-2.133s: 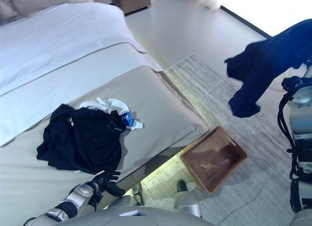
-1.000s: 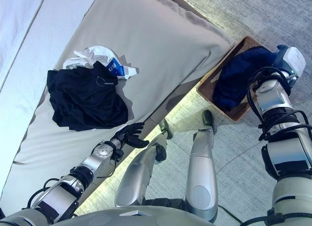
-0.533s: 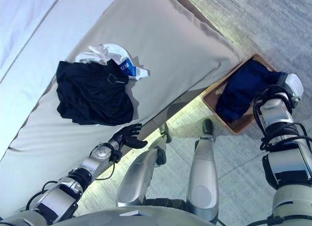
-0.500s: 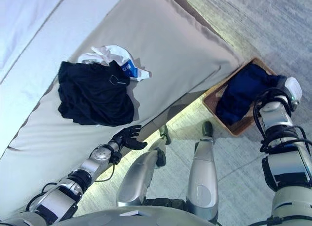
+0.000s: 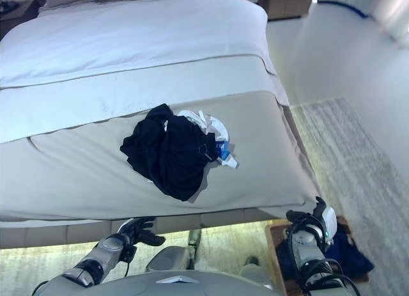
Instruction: Pick up the clothes from the bed and place them into the basket
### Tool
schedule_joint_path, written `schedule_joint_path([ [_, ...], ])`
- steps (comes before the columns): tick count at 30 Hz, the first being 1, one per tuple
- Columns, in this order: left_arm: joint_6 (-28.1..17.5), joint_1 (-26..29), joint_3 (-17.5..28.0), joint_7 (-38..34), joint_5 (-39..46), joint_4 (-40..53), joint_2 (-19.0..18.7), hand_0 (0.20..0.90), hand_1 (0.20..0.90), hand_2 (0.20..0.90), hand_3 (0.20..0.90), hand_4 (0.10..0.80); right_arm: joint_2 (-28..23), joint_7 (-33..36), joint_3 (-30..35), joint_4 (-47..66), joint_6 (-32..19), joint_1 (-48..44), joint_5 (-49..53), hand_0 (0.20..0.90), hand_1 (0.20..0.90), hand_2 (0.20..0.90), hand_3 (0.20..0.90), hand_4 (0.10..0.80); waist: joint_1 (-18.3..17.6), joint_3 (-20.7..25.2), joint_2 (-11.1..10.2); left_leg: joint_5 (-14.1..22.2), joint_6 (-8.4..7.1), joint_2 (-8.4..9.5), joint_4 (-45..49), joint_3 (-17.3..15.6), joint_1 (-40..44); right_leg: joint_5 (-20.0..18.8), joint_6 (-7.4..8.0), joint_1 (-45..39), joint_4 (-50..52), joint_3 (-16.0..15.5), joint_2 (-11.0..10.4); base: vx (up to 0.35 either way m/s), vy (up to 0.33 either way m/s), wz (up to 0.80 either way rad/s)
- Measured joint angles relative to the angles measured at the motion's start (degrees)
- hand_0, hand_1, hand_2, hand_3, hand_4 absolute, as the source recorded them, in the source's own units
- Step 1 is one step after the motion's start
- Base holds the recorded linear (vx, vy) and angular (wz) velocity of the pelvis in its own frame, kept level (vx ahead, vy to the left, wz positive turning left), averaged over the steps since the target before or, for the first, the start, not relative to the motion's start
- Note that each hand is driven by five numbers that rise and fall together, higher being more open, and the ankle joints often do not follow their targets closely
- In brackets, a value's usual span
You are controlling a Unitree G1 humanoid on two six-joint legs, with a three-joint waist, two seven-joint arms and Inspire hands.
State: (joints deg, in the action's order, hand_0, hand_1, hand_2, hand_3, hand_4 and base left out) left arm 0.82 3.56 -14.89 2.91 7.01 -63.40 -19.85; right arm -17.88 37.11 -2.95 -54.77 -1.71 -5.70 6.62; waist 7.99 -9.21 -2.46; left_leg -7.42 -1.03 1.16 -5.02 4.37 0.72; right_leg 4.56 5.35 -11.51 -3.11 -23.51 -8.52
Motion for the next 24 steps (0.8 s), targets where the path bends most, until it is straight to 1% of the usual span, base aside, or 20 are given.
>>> schedule_joint_path([
  [2,-1.08,-1.95,2.0,0.22,-0.08,-1.57,-0.05,0.9,0.9,0.9,0.9,0.8,-0.78,0.26,0.71,-3.06,-0.85,-1.46,0.09,0.9,0.9,0.9,0.9,0.8,1.74,1.27,-1.07,0.14,-0.21,0.16,0.0,0.96,-0.01,0.0,0.0,-0.69,0.0,-0.77,0.35,0.041,0.092,0.3],
  [5,-0.97,-3.82,3.87,0.47,-0.38,-3.99,0.04,0.9,0.9,0.9,0.9,0.8,-1.56,0.22,1.63,-4.16,-1.64,-2.06,0.37,0.9,0.9,0.9,0.9,0.8,3.34,1.87,-1.89,0.13,-0.24,0.12,0.0,1.72,-0.06,0.01,-0.02,-1.06,-0.16,-1.08,0.69,0.062,0.082,0.15],
  [8,-0.83,-5.13,5.42,0.54,-0.59,-6.9,0.06,0.9,0.9,0.9,0.9,0.8,-1.62,-0.59,2.84,-6.17,-1.93,-1.91,2.62,0.9,0.9,0.9,0.9,0.8,3.85,1.89,-2.2,0.02,-0.4,0.21,-0.01,2.69,0.11,0.02,-0.02,-1.92,-0.22,-2.21,0.87,0.077,0.042,0.16],
  [11,-0.75,-6.45,6.94,0.05,-0.89,-7.86,-0.15,0.9,0.9,0.9,0.9,0.8,-1.64,-3.62,3.19,-6.83,-1.94,-1.66,3.42,0.9,0.9,0.9,0.9,0.8,3.96,1.94,-2.81,0.04,-0.42,0.04,-0.02,2.73,0.21,0.05,-0.05,-1.9,0.13,-2.14,0.98,0.013,0.008,0.03],
  [12,-0.91,-6.88,7.02,-0.04,-0.69,-7.84,-0.27,0.9,0.9,0.9,0.9,0.8,-1.72,-4.73,3.21,-6.34,-1.51,-1.66,3.45,0.9,0.9,0.9,0.9,0.8,3.75,1.9,-3.26,0.33,-0.34,-0.06,-0.03,2.55,0.04,0.05,-0.05,-1.73,0.31,-1.85,1.0,-0.016,0.003,-0.08],
  [13,-1.05,-7.35,7.77,-0.05,-0.03,-7.77,-0.31,0.9,0.9,0.9,0.9,0.8,-1.78,-6.29,3.18,-4.72,-0.74,-1.7,3.44,0.9,0.9,0.9,0.9,0.8,3.35,1.93,-3.6,0.54,-0.63,-0.25,-0.03,2.16,-0.04,0.06,-0.06,-1.16,0.86,-1.16,1.0,-0.034,0.017,-0.21],
  [15,-1.0,-8.11,8.5,0.13,0.81,-7.74,-0.62,0.9,0.9,0.9,0.9,0.8,-2.23,-8.89,3.06,-0.07,0.5,-2.03,3.3,0.9,0.9,0.9,0.9,0.8,2.61,1.97,-4.5,0.53,-0.59,-0.9,-0.02,0.53,-0.41,0.35,-0.5,0.37,1.52,1.19,1.18,-0.017,0.054,-0.42],
  [16,-0.97,-8.18,8.46,0.25,1.37,-7.74,-0.82,0.9,0.9,0.9,0.9,0.8,-2.67,-9.98,2.95,1.8,1.06,-2.33,2.73,0.9,0.9,0.9,0.9,0.8,2.44,2.05,-4.91,0.34,-0.31,-1.09,-0.02,-0.27,-0.5,0.34,-0.49,1.09,1.58,2.49,1.28,0.028,0.082,-0.4],
  [17,-0.96,-8.15,8.46,0.3,1.69,-7.73,-0.84,0.9,0.9,0.9,0.9,0.8,-3.08,-10.5,2.69,2.55,1.26,-2.54,2.19,0.9,0.9,0.9,0.9,0.8,2.25,2.11,-5.03,0.11,0.02,-1.13,-0.02,-0.64,-0.54,0.34,-0.48,1.3,1.68,2.83,1.27,0.056,0.088,-0.3],
  [19,-0.96,-8.5,8.3,0.57,2.0,-7.6,-0.64,0.9,0.9,0.9,0.9,0.8,-4.89,-12.89,1.99,5.5,2.05,-3.61,-1.37,0.9,0.9,0.9,0.9,0.8,0.91,2.15,-5.09,0.18,0.07,-1.07,-0.12,-1.49,-0.41,0.38,-0.44,1.74,2.33,4.22,1.02,0.075,0.07,-0.22],
  [20,-0.93,-8.08,7.91,0.64,1.93,-7.14,-0.69,0.9,0.9,0.9,0.9,0.8,-5.87,-13.86,1.58,7.18,2.48,-3.8,-2.94,0.9,0.9,0.9,0.9,0.8,0.45,2.18,-5.1,0.26,0.03,-1.07,-0.21,-1.82,-0.4,0.54,-0.16,2.09,2.39,5.01,1.03,0.072,0.068,-0.2],
  [22,-0.96,-7.92,6.7,0.8,1.79,-5.64,-0.79,0.9,0.9,0.9,0.9,0.8,-8.98,-16.64,-1.48,10.91,3.63,-4.86,-5.29,0.9,0.9,0.9,0.9,0.8,-0.54,2.0,-4.76,0.17,0.17,-1.05,-0.12,-2.5,-0.41,0.38,0.1,3.04,3.15,6.04,0.85,0.051,0.056,-0.17],
  [24,-1.0,-7.6,5.25,0.91,1.26,-4.89,-0.87,0.9,0.9,0.9,0.9,0.8,-10.6,-18.8,-3.34,13.28,4.22,-6.18,-6.86,0.9,0.9,0.9,0.9,0.8,-1.36,1.68,-4.26,0.16,0.33,-1.06,-0.24,-3.01,-0.31,0.37,0.12,3.72,4.3,6.81,0.59,0.078,0.057,-0.15],
])
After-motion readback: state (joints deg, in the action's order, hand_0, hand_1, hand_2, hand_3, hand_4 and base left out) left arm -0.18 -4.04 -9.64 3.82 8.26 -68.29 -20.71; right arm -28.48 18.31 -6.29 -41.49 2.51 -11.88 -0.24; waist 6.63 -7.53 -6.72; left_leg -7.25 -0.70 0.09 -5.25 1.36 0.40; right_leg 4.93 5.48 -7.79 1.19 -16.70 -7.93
